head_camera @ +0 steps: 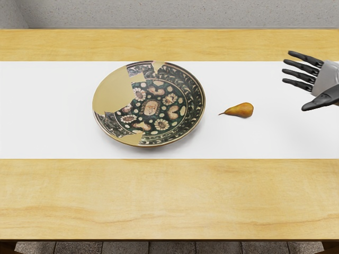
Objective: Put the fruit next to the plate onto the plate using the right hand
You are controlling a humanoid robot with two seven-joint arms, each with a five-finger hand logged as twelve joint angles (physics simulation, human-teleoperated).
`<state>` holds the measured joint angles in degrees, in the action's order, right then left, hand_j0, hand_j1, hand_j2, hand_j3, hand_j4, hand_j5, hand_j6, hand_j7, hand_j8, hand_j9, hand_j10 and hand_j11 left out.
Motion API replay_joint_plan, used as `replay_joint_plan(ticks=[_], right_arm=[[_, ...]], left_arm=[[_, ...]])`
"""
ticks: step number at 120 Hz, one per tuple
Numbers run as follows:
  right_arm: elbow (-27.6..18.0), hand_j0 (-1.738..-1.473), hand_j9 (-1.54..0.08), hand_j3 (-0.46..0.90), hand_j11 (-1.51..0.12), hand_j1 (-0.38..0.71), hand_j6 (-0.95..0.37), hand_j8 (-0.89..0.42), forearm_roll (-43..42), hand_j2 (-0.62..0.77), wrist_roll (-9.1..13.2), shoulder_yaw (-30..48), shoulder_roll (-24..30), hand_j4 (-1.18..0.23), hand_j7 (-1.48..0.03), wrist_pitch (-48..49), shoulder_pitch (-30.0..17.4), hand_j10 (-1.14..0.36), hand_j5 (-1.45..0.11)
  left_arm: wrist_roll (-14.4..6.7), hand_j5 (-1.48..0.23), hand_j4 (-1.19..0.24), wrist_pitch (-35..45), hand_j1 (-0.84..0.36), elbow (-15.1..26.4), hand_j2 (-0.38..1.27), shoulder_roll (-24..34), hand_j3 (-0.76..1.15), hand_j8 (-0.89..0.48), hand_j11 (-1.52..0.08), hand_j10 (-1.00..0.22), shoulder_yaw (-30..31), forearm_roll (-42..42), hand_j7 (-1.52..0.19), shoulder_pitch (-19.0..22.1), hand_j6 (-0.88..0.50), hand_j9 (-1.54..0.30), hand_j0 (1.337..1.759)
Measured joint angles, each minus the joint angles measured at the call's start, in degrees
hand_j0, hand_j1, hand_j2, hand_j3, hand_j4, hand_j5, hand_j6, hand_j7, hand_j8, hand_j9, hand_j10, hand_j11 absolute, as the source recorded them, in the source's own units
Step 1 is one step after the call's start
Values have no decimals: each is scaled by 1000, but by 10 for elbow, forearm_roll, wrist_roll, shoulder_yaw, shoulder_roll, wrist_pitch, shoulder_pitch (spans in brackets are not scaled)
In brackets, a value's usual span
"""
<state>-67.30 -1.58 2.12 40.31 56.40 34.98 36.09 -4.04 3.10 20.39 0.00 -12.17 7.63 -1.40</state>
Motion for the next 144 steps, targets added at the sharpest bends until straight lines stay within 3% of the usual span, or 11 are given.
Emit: replay_joint_plan(ticks=[24,41,51,69,75,83,96,116,132,144], right_arm=[[4,-1658,0,0,0,-349,2,2,-1,3,1,2,-14,0,-1,0,8,1,0],[1,-1658,0,0,0,-349,3,2,-32,3,14,-2,-46,0,0,0,30,2,0],[-33,-1658,0,0,0,-349,3,2,-42,3,78,-15,-55,0,0,0,67,1,0],[-162,-1658,0,0,0,-349,1,1,-64,2,241,-24,-56,0,0,-33,138,1,0],[-199,-1658,0,0,0,-349,1,1,-84,2,274,-26,-60,0,0,-86,168,0,0],[-227,-1658,0,0,0,-349,0,0,-138,1,300,-28,-74,0,0,-151,195,0,0],[-250,-1658,0,0,0,-349,-1,0,-239,1,319,-43,-89,-1,0,-216,227,0,0],[-257,-1658,0,0,0,-349,-2,-2,-355,1,327,-95,-116,-2,0,-285,238,-1,0],[-247,-1658,0,0,0,-349,-3,-2,-400,1,328,-213,-158,-2,0,-392,319,-1,0],[-233,-1658,0,0,0,-349,-3,-2,-426,1,329,-296,-181,-2,0,-430,349,-2,0]], left_arm=[[0,-23,-17,0,328,0,3,0,0,-17,-23,-17,0,0,-23,0,-17,-23,1658],[0,-23,-17,0,328,0,3,0,0,-17,-23,-17,0,0,-23,0,-17,-23,1658],[0,-23,-17,0,328,0,3,0,0,-17,-23,-17,0,0,-23,0,-17,-23,1658],[0,-23,-17,0,328,0,3,0,0,-17,-23,-17,0,0,-23,0,-17,-23,1658],[0,-23,-17,0,328,0,3,0,0,-17,-23,-17,0,0,-23,0,-17,-23,1658],[0,-23,-17,0,328,0,3,0,0,-17,-23,-17,0,0,-23,0,-17,-23,1658],[0,-23,-17,0,328,0,3,0,0,-17,-23,-17,0,0,-23,0,-17,-23,1658],[0,-23,-17,0,328,0,3,0,0,-17,-23,-17,0,0,-23,0,-17,-23,1658],[0,-23,-17,0,328,0,3,0,0,-17,-23,-17,0,0,-23,0,-17,-23,1658],[0,-23,-17,0,328,0,3,0,0,-17,-23,-17,0,0,-23,0,-17,-23,1658]])
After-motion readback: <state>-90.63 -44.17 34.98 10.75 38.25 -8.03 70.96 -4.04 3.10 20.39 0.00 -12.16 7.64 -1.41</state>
